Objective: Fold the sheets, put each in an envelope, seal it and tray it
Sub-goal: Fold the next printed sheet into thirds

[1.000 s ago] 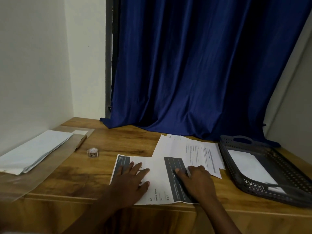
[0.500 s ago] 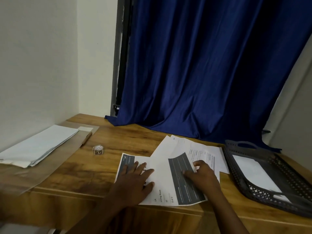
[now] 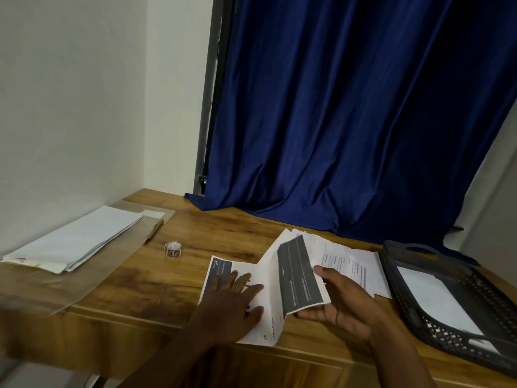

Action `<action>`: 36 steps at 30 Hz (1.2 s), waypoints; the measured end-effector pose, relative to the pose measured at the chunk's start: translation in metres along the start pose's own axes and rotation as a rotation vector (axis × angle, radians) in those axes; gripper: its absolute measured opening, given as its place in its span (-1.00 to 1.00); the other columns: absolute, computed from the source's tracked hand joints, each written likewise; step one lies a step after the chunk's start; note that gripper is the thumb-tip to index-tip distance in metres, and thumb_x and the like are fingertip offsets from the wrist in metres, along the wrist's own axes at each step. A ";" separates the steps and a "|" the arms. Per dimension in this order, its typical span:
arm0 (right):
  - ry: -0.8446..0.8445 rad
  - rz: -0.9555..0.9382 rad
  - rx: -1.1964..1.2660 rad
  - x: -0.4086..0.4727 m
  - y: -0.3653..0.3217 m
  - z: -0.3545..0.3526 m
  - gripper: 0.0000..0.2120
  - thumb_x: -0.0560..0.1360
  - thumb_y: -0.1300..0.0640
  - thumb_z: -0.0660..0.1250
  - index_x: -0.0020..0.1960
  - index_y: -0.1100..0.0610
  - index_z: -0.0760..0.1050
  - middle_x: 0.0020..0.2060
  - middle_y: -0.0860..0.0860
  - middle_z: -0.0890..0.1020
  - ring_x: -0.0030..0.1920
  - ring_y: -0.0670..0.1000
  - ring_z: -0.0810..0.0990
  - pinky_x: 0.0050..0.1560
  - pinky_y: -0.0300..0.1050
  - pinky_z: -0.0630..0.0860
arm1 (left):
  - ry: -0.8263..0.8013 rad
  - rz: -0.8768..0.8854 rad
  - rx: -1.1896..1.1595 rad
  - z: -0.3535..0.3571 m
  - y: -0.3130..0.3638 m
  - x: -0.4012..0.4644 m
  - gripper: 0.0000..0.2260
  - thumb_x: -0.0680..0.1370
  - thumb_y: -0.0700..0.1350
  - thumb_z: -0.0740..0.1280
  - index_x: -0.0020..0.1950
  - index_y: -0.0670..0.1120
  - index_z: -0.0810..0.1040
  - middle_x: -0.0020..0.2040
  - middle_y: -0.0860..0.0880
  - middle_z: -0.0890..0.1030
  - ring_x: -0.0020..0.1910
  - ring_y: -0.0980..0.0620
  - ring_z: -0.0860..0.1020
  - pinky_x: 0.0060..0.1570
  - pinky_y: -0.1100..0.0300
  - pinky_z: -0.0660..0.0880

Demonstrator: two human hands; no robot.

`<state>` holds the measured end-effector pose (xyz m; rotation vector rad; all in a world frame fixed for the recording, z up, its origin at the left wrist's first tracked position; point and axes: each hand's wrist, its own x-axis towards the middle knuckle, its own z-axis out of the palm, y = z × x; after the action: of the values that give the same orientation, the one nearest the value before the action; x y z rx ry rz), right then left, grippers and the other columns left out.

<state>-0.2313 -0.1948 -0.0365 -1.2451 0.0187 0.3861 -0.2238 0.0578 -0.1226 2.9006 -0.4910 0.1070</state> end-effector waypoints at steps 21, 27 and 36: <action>-0.097 -0.443 -1.336 0.021 0.090 0.041 -0.56 0.43 -0.47 0.21 0.20 -0.31 0.56 0.37 -0.41 0.42 0.39 -0.31 0.31 0.47 -0.23 0.29 | 0.702 -0.336 -1.782 -0.029 -0.033 -0.016 -0.61 0.65 0.10 0.18 0.40 -0.05 0.49 0.37 -0.08 0.56 0.38 -0.04 0.50 0.44 -0.04 0.36; -0.067 -0.415 -1.345 0.002 0.084 0.018 -0.41 0.30 -0.59 0.11 0.16 -0.34 0.55 0.36 -0.50 0.37 0.40 -0.37 0.29 0.48 -0.28 0.24 | 0.479 -0.191 -0.992 -0.027 -0.035 -0.029 -0.78 0.59 0.17 0.32 0.23 0.27 0.55 0.27 0.26 0.57 0.27 0.19 0.52 0.26 0.02 0.52; 0.022 -0.416 -1.417 -0.004 0.069 -0.018 -0.79 0.59 -0.04 0.32 0.17 -0.31 0.53 0.39 -0.40 0.43 0.47 -0.24 0.29 0.51 -0.18 0.27 | -0.025 0.157 -0.056 -0.020 -0.016 -0.042 -0.48 0.58 0.43 0.05 0.50 0.30 0.30 0.58 0.28 0.20 0.59 0.22 0.02 0.56 -0.18 -0.29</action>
<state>-0.2523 -0.1946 -0.1047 -2.5771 -0.5761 -0.0490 -0.2591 0.0907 -0.1105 2.8091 -0.7146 0.0791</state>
